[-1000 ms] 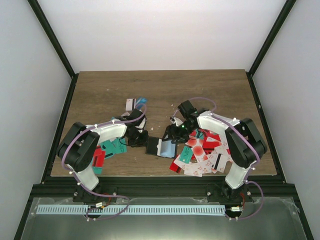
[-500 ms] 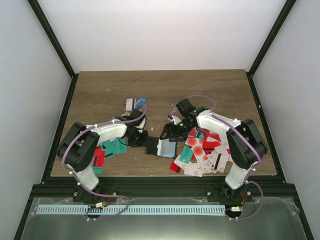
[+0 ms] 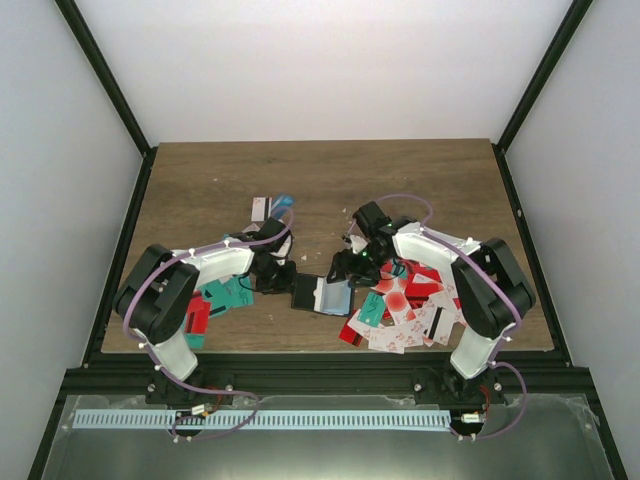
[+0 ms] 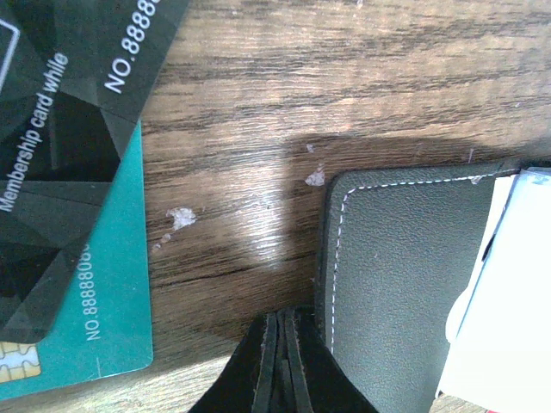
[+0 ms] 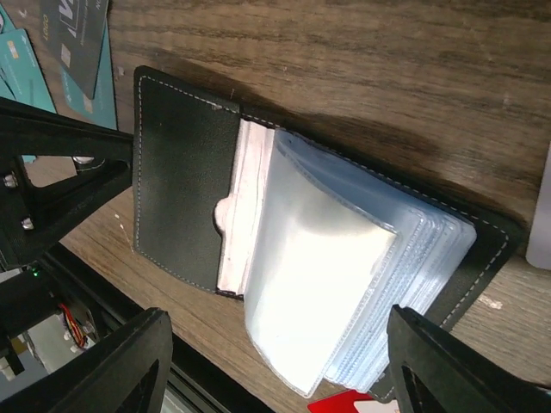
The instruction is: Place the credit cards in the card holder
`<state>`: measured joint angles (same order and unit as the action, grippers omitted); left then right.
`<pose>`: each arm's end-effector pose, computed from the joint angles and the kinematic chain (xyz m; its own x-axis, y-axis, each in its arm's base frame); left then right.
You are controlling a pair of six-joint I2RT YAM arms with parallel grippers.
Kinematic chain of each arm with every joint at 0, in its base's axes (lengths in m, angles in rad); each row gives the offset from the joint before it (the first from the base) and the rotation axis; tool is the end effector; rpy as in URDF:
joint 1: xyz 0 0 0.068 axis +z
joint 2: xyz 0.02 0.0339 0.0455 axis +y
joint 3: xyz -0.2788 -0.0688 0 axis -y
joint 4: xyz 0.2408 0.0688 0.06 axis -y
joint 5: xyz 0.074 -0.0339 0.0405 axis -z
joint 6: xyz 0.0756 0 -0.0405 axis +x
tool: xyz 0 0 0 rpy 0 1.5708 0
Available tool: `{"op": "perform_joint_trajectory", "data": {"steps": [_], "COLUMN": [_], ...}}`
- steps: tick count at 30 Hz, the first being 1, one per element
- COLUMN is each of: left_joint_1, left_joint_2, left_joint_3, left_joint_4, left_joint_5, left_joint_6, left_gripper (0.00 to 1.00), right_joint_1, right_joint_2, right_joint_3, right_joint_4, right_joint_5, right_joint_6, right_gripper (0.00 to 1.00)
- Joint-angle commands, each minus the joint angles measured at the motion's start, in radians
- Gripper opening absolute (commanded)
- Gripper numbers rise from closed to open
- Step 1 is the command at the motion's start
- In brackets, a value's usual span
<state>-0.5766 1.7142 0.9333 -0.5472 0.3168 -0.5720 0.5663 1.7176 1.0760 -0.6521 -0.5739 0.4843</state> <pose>0.2455 -0.1877 0.1210 -0.9986 0.0358 -0.0384 0.0479 0.9219 -0.3844 0.2541 0.2102 0.1610 -0.9865 -0.1638 0.0010 -0.1317 0.7969 0.5895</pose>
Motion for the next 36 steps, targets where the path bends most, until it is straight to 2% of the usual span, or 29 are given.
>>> {"op": "perform_joint_trajectory", "data": {"steps": [1, 11, 24, 36], "left_joint_1": [-0.001, -0.002, -0.002, -0.002], "left_joint_2": [0.012, 0.016, 0.015, 0.018], "left_joint_3": [-0.003, 0.001, 0.001, 0.007], "left_joint_4": [-0.044, -0.044, -0.05, -0.05], "left_joint_5": [-0.041, -0.039, -0.042, -0.039], "left_joint_6": [0.011, 0.012, 0.017, 0.018], "left_gripper": [0.04, 0.04, 0.04, 0.04], "right_joint_1": [0.007, 0.007, 0.008, 0.008], "right_joint_2": [0.003, 0.043, 0.009, 0.014], "right_joint_3": [-0.004, -0.012, -0.043, -0.046], "right_joint_4": [0.013, 0.078, 0.056, 0.091], "right_joint_5": [0.012, -0.051, 0.024, -0.021], "right_joint_6": [0.015, 0.019, 0.029, 0.024], "right_gripper": [0.7, 0.71, 0.72, 0.72]}}
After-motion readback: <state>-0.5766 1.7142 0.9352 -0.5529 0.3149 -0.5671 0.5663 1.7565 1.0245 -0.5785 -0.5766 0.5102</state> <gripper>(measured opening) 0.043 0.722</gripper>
